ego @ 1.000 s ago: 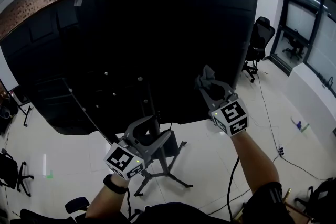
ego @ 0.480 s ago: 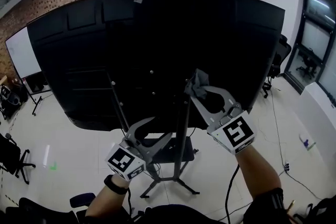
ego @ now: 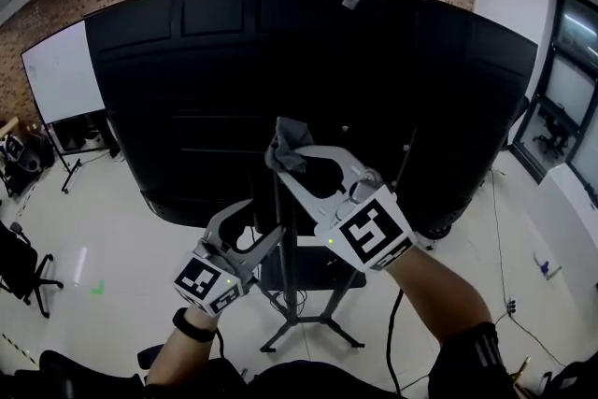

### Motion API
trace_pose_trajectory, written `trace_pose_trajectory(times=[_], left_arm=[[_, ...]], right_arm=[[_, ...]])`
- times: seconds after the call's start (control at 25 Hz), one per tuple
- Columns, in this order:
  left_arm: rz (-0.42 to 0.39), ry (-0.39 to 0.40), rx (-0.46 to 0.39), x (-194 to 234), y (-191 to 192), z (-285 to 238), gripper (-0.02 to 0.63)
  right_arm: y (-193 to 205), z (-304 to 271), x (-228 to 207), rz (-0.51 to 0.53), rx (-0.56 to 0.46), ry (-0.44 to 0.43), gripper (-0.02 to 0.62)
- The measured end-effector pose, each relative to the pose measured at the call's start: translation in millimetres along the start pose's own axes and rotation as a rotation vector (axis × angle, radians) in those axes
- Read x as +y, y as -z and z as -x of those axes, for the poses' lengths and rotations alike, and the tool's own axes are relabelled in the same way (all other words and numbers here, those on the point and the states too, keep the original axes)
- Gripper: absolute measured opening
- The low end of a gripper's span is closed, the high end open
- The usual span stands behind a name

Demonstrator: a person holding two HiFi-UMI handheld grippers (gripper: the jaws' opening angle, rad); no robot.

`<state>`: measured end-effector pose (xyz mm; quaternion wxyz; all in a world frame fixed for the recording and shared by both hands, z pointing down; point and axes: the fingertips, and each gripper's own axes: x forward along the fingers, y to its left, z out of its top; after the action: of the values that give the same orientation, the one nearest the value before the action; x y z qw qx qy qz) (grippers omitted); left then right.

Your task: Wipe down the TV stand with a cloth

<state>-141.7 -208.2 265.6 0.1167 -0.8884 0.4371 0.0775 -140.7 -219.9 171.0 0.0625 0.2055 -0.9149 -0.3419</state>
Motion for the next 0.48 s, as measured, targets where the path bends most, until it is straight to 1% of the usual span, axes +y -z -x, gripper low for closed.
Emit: trace_pose_trajectory(times=[0.08,0.16,0.32,0.48], left_arm=[[-0.003,-0.018,0.002,16.4,-0.8,16.5,0.259],[-0.006,-0.037,0.003,33.1,-1.3,32.8,0.261],[-0.005,-0.075,0.009,63.6,0.2,61.3,0.261],[0.009,-0.112,0.003,89.4,3.7,82.0,0.261]], right_arm=[[-8.6,-29.1,16.2,0.014,0.008,-0.034,0.046],[-13.4,-57.3,28.3,0.046,0.035,-0.045,0.046],[-17.8,-108.1,44.3,0.12,0.133,-0.051,0.046],[-8.4,-155.4,55.9,0.214,0.23,-0.063,0.046]])
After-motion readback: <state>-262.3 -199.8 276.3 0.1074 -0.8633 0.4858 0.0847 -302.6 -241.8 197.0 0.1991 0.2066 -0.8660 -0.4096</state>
